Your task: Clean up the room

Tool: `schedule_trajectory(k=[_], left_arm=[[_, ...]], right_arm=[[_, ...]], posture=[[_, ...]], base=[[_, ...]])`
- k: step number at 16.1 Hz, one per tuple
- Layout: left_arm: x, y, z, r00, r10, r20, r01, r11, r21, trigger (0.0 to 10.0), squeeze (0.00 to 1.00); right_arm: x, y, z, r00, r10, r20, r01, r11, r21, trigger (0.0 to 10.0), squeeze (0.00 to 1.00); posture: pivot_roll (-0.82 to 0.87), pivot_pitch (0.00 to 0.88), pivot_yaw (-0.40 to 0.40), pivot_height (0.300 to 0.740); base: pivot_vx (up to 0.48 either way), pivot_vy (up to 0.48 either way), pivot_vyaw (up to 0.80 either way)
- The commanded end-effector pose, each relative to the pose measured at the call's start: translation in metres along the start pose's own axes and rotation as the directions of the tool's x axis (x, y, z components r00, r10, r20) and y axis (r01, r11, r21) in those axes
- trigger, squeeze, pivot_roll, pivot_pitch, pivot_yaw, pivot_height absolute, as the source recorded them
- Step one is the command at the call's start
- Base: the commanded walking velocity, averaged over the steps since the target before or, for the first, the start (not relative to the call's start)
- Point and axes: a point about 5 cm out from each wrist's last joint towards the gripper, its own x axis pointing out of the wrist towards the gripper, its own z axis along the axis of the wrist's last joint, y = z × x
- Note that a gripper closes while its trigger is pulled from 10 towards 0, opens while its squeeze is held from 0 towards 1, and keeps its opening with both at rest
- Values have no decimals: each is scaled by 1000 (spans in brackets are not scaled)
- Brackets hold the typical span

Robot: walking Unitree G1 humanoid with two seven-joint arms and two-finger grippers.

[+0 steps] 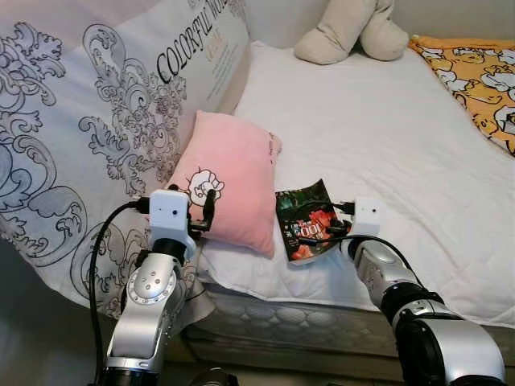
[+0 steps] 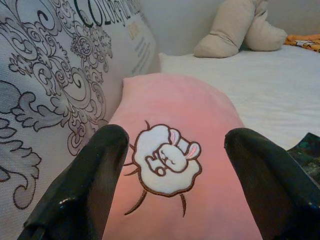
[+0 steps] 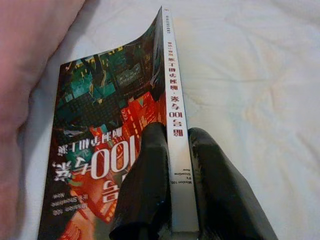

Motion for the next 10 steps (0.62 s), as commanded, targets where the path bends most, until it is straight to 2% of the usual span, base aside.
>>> schedule_trajectory(k=[1,3,4,5,8,10], left_arm=[[-1,-5,3,1000,-10,3,10,1000,-8,10000,0],[-2,-7,2,1000,-10,1,10,1000,-16,10000,0],[-2,-6,2,1000,-8,1,8,1000,-16,10000,0],[-2,-4,2,1000,-6,2,6,1000,-14,10000,0],[-1,-3,3,1000,-8,7,8,1000,-9,10000,0],[-1,-8,4,998,-55,13,56,998,-28,10000,0]], right_arm=[[2,0,15,999,-4,33,7,993,-114,10000,0],[3,-4,21,998,-27,49,33,991,-130,10000,0],[3,-1,20,998,-34,50,39,994,-101,10000,63],[3,3,15,998,-50,29,51,998,-23,10000,90],[2,17,-7,998,-53,-32,55,994,98,10000,35],[2,26,-13,998,-43,-48,48,993,107,10000,0]], posture=[[6,0,78,740],[6,0,77,740],[6,0,75,740],[7,0,75,740],[6,0,83,740],[8,0,85,740]], base=[[0,0,0],[0,0,0],[0,0,0],[0,0,0],[0,0,0],[0,0,0]])
